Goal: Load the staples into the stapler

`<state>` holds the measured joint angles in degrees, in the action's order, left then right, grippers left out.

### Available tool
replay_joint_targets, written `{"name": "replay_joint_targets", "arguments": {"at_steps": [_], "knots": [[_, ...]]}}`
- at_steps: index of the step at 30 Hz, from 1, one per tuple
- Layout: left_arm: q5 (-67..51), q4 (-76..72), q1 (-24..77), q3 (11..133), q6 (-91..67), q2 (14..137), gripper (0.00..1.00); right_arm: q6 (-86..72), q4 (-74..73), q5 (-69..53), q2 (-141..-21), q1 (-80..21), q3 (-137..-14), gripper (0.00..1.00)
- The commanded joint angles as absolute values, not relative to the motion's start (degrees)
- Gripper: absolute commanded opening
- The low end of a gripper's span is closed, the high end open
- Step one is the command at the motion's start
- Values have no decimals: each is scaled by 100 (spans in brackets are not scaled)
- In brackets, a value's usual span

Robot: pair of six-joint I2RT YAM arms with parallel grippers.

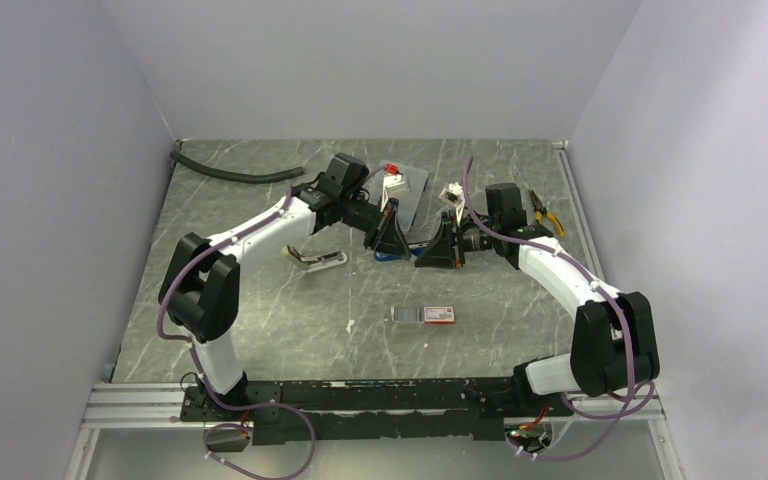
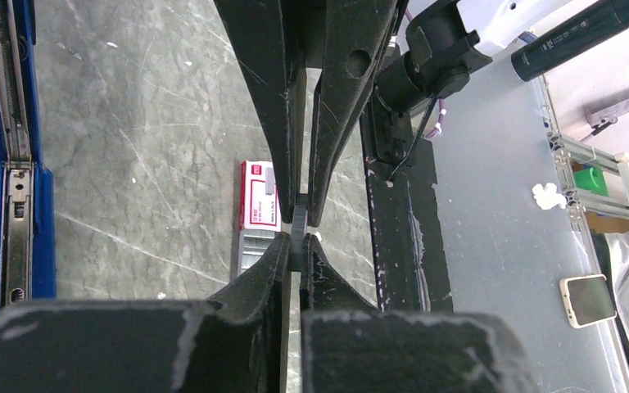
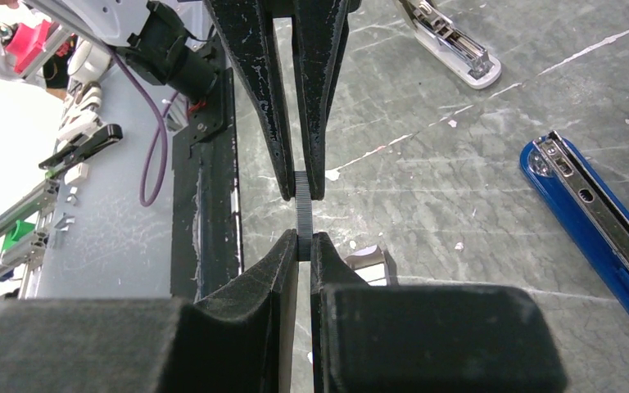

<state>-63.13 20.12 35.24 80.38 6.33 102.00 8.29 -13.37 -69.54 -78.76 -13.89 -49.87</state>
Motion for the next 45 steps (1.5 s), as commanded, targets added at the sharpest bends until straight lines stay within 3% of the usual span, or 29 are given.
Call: {"name": "replay_joint_targets", "arguments": {"at_steps": [1,8,16,25,37,45], "knots": [[-6407,2106,3542,8301,569,10230,5,770,-1055,-7065,-7884,-1369,-5019,8],[-6381,2191,3540,8311,627,10235,3,821,-1196,-6956,-7885,-1344,-5112,24],[-6238,2206,3518,8266,497,10195,3,1281,-1794,-6889,-7760,-1094,-5442,54],[-5364,1703,3114,7782,-997,10057,3,1924,-2304,-6331,-7314,-334,-5927,56],[-5178,1342,2579,7626,-2942,10437,4,1232,-1346,-3013,-7054,-167,-5514,62],[-5218,1061,2494,7640,-3288,10563,4,615,-1364,-2524,-7802,-152,-5692,78]]}}
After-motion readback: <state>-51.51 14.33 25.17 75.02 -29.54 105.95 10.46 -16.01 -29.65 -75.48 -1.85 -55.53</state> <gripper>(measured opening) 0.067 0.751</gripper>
